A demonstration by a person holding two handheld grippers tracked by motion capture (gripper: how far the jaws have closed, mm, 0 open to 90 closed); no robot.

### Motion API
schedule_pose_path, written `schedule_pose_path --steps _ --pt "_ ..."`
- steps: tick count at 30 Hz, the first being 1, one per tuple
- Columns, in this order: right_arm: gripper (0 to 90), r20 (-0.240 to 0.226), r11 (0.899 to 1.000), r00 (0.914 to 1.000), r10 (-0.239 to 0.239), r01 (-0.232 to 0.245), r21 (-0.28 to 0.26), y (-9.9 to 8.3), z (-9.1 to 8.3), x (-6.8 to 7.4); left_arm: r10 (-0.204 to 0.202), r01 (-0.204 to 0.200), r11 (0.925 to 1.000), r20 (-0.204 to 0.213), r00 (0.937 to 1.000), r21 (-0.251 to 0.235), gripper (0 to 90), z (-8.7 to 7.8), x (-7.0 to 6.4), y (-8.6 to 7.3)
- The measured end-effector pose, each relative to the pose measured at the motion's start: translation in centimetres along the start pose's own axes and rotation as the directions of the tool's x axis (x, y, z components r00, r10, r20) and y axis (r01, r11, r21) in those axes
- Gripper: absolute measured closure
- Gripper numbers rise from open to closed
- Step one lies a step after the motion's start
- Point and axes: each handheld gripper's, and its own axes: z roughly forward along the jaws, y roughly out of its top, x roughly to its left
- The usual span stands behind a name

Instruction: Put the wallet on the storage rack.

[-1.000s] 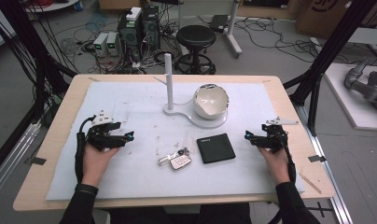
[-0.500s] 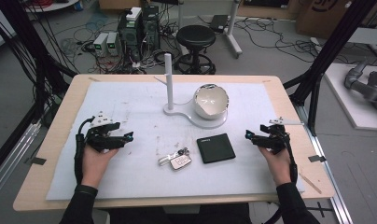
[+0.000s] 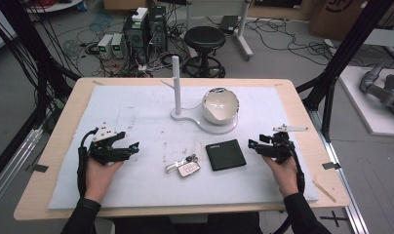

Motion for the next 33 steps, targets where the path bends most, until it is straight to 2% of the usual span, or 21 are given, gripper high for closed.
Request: schedule_pose_path --steps 7,10,11,16,22,25,33 --pt "51.9 -0.077 0.998 0.9958 0.049 -0.046 0.042 -0.5 0.3 0.4 -0.015 0.015 0.9997 -0.01 0.9998 0.021 29.6 0.3 0.4 -0.4" --pt "52.9 -0.091 0.996 0.9938 0.064 -0.059 0.063 -0.6 0.5 0.4 -0.02 0.02 0.9993 -0.009 0.9998 0.03 29.6 0.5 0.4 -0.6" --pt "55.3 -0.108 0.993 0.9906 0.084 -0.074 0.092 -0.8 0.8 0.5 -0.018 0.019 0.9994 -0.012 0.9998 0.03 29.6 0.6 0.4 -0.6" --pt "58.4 -0.148 0.988 0.9842 0.097 -0.077 0.133 -1.0 1.3 1.1 -0.007 0.007 0.9995 -0.012 0.9999 0.032 29.6 0.5 0.3 -0.5" --pt "59.6 -0.157 0.985 0.9828 0.097 -0.072 0.159 -1.1 1.8 1.7 -0.003 0.004 0.9992 -0.013 0.9999 0.041 29.6 0.5 0.2 -0.5" --pt "60.6 -0.155 0.981 0.9802 0.123 -0.097 0.171 -1.2 1.9 1.6 0.006 -0.005 0.9988 -0.007 1.0 0.049 29.6 0.6 0.1 -0.6" --pt "63.0 -0.192 0.967 0.9653 0.177 -0.134 0.216 -1.4 2.5 1.4 0.023 -0.023 0.9976 -0.001 0.9997 0.065 29.6 0.9 -0.2 -0.6"
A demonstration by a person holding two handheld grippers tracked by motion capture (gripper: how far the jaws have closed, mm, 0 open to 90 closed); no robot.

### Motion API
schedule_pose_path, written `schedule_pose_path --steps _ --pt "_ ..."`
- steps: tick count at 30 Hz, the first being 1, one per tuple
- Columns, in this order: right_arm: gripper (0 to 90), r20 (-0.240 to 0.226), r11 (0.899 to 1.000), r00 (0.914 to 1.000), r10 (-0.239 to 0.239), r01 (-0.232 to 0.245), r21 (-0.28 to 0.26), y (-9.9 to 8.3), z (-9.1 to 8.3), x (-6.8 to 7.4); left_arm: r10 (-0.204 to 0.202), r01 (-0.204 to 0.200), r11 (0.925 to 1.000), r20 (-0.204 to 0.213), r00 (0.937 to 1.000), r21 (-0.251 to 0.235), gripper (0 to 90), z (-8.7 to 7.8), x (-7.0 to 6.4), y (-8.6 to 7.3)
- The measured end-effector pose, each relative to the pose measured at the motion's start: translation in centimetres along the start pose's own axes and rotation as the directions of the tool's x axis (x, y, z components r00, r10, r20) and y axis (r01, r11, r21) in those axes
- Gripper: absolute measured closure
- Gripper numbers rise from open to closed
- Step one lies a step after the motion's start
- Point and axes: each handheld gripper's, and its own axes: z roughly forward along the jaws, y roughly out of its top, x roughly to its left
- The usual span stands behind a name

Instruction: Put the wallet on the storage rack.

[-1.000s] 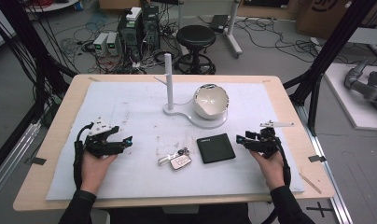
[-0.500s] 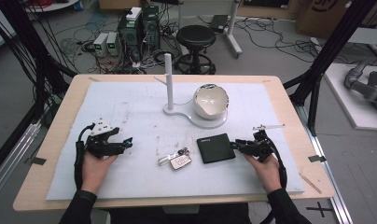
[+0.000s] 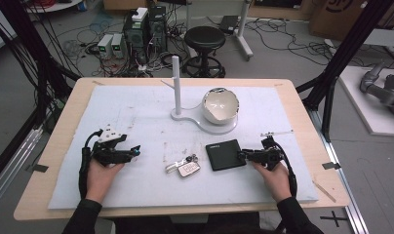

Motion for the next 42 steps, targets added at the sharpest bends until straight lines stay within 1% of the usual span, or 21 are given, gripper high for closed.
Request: schedule_pose_path --steps 1,4,5,7,9,10,12,13,15,16,17,19,22,25,28,34,36,41,42 --pt "63.3 -0.005 1.0 1.0 0.001 -0.001 0.002 0.0 0.1 -0.1 0.002 -0.002 1.0 0.0 1.0 0.001 29.6 0.0 0.0 0.0" --pt "65.0 -0.032 1.0 0.9992 0.025 -0.025 -0.006 -0.1 0.2 -0.4 0.005 -0.005 1.0 0.002 1.0 0.006 29.5 0.1 -0.1 0.0" --pt "66.5 -0.048 0.999 0.998 0.04 -0.041 -0.013 -0.2 0.3 -0.6 0.008 -0.008 0.9999 0.0 1.0 0.009 29.6 0.1 -0.1 0.0" --pt "69.6 -0.065 0.999 0.9968 0.046 -0.047 -0.012 -0.3 0.3 -0.8 0.011 -0.011 0.9998 0.003 0.9999 0.014 29.6 0.2 -0.2 0.0" --pt "71.2 -0.066 0.999 0.9969 0.043 -0.043 -0.012 -0.3 0.3 -0.8 0.012 -0.012 0.9998 0.002 0.9999 0.015 29.6 0.3 -0.2 0.0" --pt "76.1 -0.071 0.999 0.9971 0.028 -0.029 -0.016 -0.2 0.2 -0.8 0.014 -0.014 0.9998 0.004 0.9999 0.017 29.6 0.3 -0.3 0.0" --pt "79.5 -0.085 0.999 0.9961 0.022 -0.024 -0.022 -0.2 0.2 -0.8 0.019 -0.019 0.9996 0.002 0.9998 0.021 29.6 0.3 -0.3 0.1" --pt "80.3 -0.093 1.0 0.9957 0.01 -0.012 -0.027 -0.2 0.2 -0.7 0.023 -0.023 0.9995 0.002 0.9997 0.024 29.5 0.3 -0.3 0.1" --pt "81.0 -0.097 1.0 0.9952 0.008 -0.01 -0.028 -0.2 0.1 -0.6 0.023 -0.023 0.9994 0.003 0.9997 0.025 29.5 0.3 -0.3 0.0" --pt "82.1 -0.103 0.999 0.9946 -0.003 -0.001 -0.04 -0.1 -0.1 -0.5 0.022 -0.022 0.9994 0.003 0.9998 0.025 29.6 0.3 -0.3 0.0" --pt "82.1 -0.103 0.999 0.9946 -0.003 -0.001 -0.04 -0.1 -0.1 -0.5 0.018 -0.018 0.9996 0.003 0.9998 0.023 29.6 0.3 -0.3 0.0" --pt "83.3 -0.128 0.998 0.9918 -0.011 0.003 -0.064 0.0 -0.5 -0.4 0.017 -0.017 0.9996 0.006 0.9998 0.022 29.5 0.3 -0.2 0.0" --pt "83.8 -0.13 0.995 0.9909 -0.036 0.023 -0.099 0.3 -1.1 -0.1 0.015 -0.015 0.9996 0.005 0.9999 0.025 29.6 0.3 -0.2 0.0" --pt "84.2 -0.13 0.989 0.9888 -0.072 0.054 -0.134 0.6 -1.9 0.3 0.017 -0.017 0.9993 0.008 0.9998 0.032 29.5 0.4 -0.3 0.0" --pt "84.4 -0.114 0.986 0.9888 -0.096 0.079 -0.147 0.9 -2.6 0.8 0.023 -0.023 0.999 0.01 0.9997 0.037 29.5 0.4 -0.3 0.0" --pt "84.6 -0.096 0.975 0.9859 -0.137 0.117 -0.189 1.6 -3.8 1.8 0.023 -0.023 0.9991 0.018 0.9996 0.036 29.6 0.5 -0.3 0.0" --pt "84.7 -0.082 0.969 0.9845 -0.155 0.136 -0.205 1.9 -4.4 2.2 0.026 -0.027 0.9988 0.022 0.9994 0.04 29.6 0.6 -0.3 0.0" --pt "84.8 -0.076 0.958 0.9828 -0.168 0.145 -0.249 2.6 -5.8 2.8 0.021 -0.022 0.9988 0.024 0.9995 0.043 29.6 0.6 -0.4 0.0" --pt "84.8 -0.072 0.954 0.9819 -0.175 0.152 -0.258 2.8 -6.1 2.9 0.022 -0.023 0.9987 0.025 0.9995 0.045 29.6 0.6 -0.4 0.0"
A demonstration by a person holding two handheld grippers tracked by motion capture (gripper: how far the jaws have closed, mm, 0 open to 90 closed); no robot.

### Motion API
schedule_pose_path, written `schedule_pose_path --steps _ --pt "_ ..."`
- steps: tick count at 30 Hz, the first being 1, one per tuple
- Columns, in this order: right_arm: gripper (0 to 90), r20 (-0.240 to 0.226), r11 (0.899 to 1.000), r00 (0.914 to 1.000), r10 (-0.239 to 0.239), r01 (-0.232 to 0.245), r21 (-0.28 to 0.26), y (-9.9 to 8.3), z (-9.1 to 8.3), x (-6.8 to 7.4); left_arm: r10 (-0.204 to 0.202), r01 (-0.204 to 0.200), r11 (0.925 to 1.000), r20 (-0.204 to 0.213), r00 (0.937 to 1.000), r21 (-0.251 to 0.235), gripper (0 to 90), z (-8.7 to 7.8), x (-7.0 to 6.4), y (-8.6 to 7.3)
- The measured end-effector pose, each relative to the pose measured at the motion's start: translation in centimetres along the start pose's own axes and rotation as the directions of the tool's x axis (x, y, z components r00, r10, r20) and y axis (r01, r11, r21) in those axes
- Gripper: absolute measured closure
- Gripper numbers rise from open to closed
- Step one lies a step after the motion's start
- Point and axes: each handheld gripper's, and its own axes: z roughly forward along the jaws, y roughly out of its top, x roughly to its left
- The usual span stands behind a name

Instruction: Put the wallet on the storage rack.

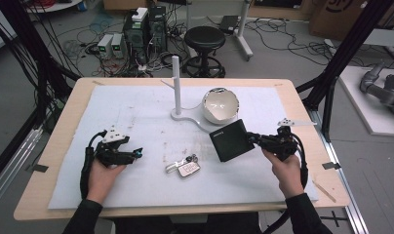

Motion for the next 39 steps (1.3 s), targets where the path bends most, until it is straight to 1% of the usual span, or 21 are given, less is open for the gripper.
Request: schedule_pose_path --steps 6,7,8,9,13,16,19,20,24,26,27,30,32,33,34,35,36,37,38,39 --pt "84.7 0.036 0.998 0.9987 -0.038 0.04 -0.054 2.8 -1.4 0.5 0.005 -0.005 1.0 0.0 1.0 0.0 29.6 0.0 0.0 0.0" --pt "84.7 0.036 0.998 0.9987 -0.038 0.04 -0.054 2.8 -1.4 0.5 0.005 -0.005 1.0 0.002 1.0 0.001 29.6 0.0 0.0 0.0" --pt "84.7 0.048 0.997 0.9979 -0.044 0.047 -0.066 3.6 -1.6 0.6 0.004 -0.004 1.0 0.002 1.0 -0.001 29.6 0.0 -0.1 0.0" --pt "84.7 0.072 0.994 0.9958 -0.056 0.062 -0.085 4.7 -1.7 0.7 0.006 -0.006 1.0 0.003 1.0 0.001 29.5 0.0 -0.1 0.0" --pt "84.7 0.104 0.991 0.9919 -0.074 0.084 -0.102 6.3 -1.4 0.8 0.007 -0.007 1.0 0.009 0.9999 -0.002 29.6 0.1 -0.1 0.0" --pt "84.7 0.113 0.991 0.9906 -0.077 0.089 -0.104 7.4 -0.8 0.7 0.008 -0.008 1.0 0.011 0.9999 -0.001 29.6 0.1 -0.1 0.0" --pt "84.7 0.123 0.991 0.9887 -0.086 0.097 -0.091 8.5 0.2 0.3 0.011 -0.011 0.9999 0.014 0.9998 -0.001 29.5 0.1 -0.2 0.0" --pt "84.7 0.125 0.992 0.9888 -0.082 0.093 -0.085 8.7 0.4 0.2 0.014 -0.014 0.9999 0.016 0.9998 0.002 29.6 0.1 -0.2 0.0" --pt "84.6 0.149 0.991 0.9832 -0.106 0.117 -0.069 10.0 1.3 -0.3 0.013 -0.013 0.9999 0.019 0.9997 0.002 29.6 0.1 -0.2 0.0" --pt "84.6 0.155 0.991 0.9817 -0.111 0.121 -0.061 10.2 1.5 -0.4 0.014 -0.014 0.9999 0.019 0.9997 0.003 29.6 0.1 -0.2 0.0" --pt "84.6 0.176 0.988 0.9747 -0.138 0.147 -0.038 10.8 1.9 -0.5 0.014 -0.014 0.9999 0.02 0.9997 0.003 29.6 0.1 -0.2 0.0" --pt "84.6 0.2 0.984 0.9643 -0.174 0.179 -0.007 11.4 2.5 -0.6 0.021 -0.021 0.9998 0.024 0.9995 0.006 29.6 0.1 -0.2 0.0" --pt "84.6 0.2 0.982 0.9624 -0.183 0.187 0.0 11.6 2.8 -0.7 0.023 -0.023 0.9997 0.023 0.9995 0.009 29.6 0.1 -0.3 0.0" --pt "84.6 0.202 0.981 0.9607 -0.191 0.194 0.002 11.8 3.0 -0.7 0.018 -0.018 0.9998 0.023 0.9996 0.006 29.6 0.1 -0.3 0.0" --pt "84.6 0.205 0.979 0.9581 -0.2 0.203 0.006 11.9 3.1 -0.8 0.025 -0.026 0.9997 0.024 0.9994 0.005 29.5 0.1 -0.3 0.0" --pt "84.6 0.209 0.978 0.9565 -0.204 0.206 0.013 12.0 3.3 -0.8 0.023 -0.023 0.9997 0.026 0.9994 0.002 29.6 0.1 -0.4 0.0" --pt "84.6 0.209 0.978 0.9565 -0.204 0.206 0.013 12.0 3.3 -0.8 0.023 -0.023 0.9997 0.026 0.9994 0.002 29.6 0.1 -0.4 0.0" --pt "84.6 0.221 0.974 0.9489 -0.225 0.227 0.02 12.3 3.5 -0.7 0.024 -0.024 0.9997 0.025 0.9994 0.002 29.6 0.0 -0.4 0.0" --pt "84.6 0.22 0.972 0.9476 -0.231 0.233 0.021 12.3 3.6 -0.7 0.028 -0.027 0.9995 0.022 0.9994 -0.015 29.6 -0.1 -0.4 -0.1" --pt "84.6 0.219 0.972 0.9475 -0.233 0.234 0.021 12.4 3.7 -0.7 0.028 -0.027 0.9995 0.022 0.9994 -0.015 29.6 -0.1 -0.4 -0.1"
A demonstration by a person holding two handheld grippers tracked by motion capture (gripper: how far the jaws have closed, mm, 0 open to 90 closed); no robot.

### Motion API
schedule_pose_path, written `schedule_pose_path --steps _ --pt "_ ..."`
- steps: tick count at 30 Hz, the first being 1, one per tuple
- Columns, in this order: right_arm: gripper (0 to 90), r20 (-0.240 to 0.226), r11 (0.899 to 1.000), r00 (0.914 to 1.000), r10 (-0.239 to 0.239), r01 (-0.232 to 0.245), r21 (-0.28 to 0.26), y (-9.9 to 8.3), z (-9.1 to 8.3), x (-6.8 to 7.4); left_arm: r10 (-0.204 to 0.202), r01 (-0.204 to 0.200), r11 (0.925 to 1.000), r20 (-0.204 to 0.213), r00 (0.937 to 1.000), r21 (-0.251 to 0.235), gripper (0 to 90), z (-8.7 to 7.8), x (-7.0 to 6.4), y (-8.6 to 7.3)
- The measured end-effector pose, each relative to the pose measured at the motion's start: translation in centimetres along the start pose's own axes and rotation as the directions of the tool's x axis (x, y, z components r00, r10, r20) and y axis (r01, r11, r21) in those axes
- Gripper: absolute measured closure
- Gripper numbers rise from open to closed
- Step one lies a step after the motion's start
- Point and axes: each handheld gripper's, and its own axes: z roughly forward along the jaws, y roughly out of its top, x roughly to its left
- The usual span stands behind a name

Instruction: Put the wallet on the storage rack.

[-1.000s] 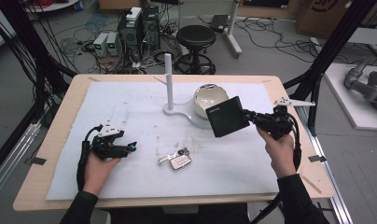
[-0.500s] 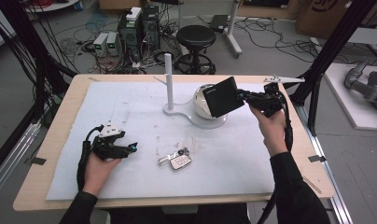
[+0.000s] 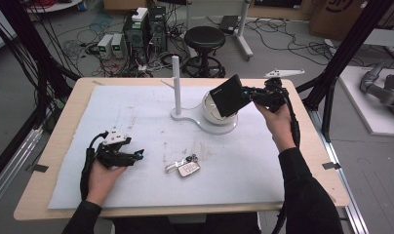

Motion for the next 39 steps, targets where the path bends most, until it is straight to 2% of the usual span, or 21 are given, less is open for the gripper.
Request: schedule_pose_path --steps 5,9,15,19,20,26,29,35,39 --pt "84.6 0.018 1.0 0.9996 -0.023 0.022 0.018 0.0 0.6 0.0 -0.008 0.008 0.9998 -0.014 0.9999 -0.02 29.6 -0.7 0.1 -0.3" --pt "84.6 0.036 0.999 0.9988 -0.033 0.033 0.003 0.0 0.9 -0.3 -0.02 0.019 0.9987 -0.023 0.9995 -0.046 29.6 -1.2 0.2 -0.4" --pt "84.6 0.045 0.999 0.9976 -0.053 0.053 0.006 -0.1 1.3 -0.5 -0.017 0.015 0.999 -0.032 0.9994 -0.042 29.6 -1.5 0.1 -0.7" --pt "84.6 0.048 0.997 0.9954 -0.083 0.082 0.014 -0.2 1.6 -0.2 -0.015 0.013 0.9989 -0.033 0.9994 -0.045 29.6 -1.7 0.1 -0.8" --pt "84.6 0.057 0.994 0.9925 -0.108 0.107 0.023 -0.2 1.9 -0.1 -0.017 0.016 0.9988 -0.034 0.9993 -0.047 29.5 -1.8 0.1 -0.9" --pt "84.6 0.073 0.992 0.9893 -0.126 0.124 0.038 -0.4 2.5 0.1 -0.016 0.015 0.999 -0.034 0.9993 -0.043 29.6 -1.9 0.1 -1.0" --pt "84.5 0.081 0.991 0.9881 -0.131 0.128 0.041 -0.5 2.9 0.2 -0.016 0.014 0.999 -0.036 0.9992 -0.043 29.6 -1.9 0.1 -1.0" --pt "83.3 0.065 0.992 0.992 -0.109 0.104 0.076 -0.8 3.9 0.2 -0.016 0.014 0.9989 -0.036 0.9992 -0.044 29.6 -2.0 0.2 -1.1" --pt "77.1 0.061 0.991 0.9942 -0.089 0.082 0.109 -1.0 4.3 -0.1 -0.014 0.013 0.9991 -0.034 0.9993 -0.042 29.6 -2.0 0.1 -1.0"
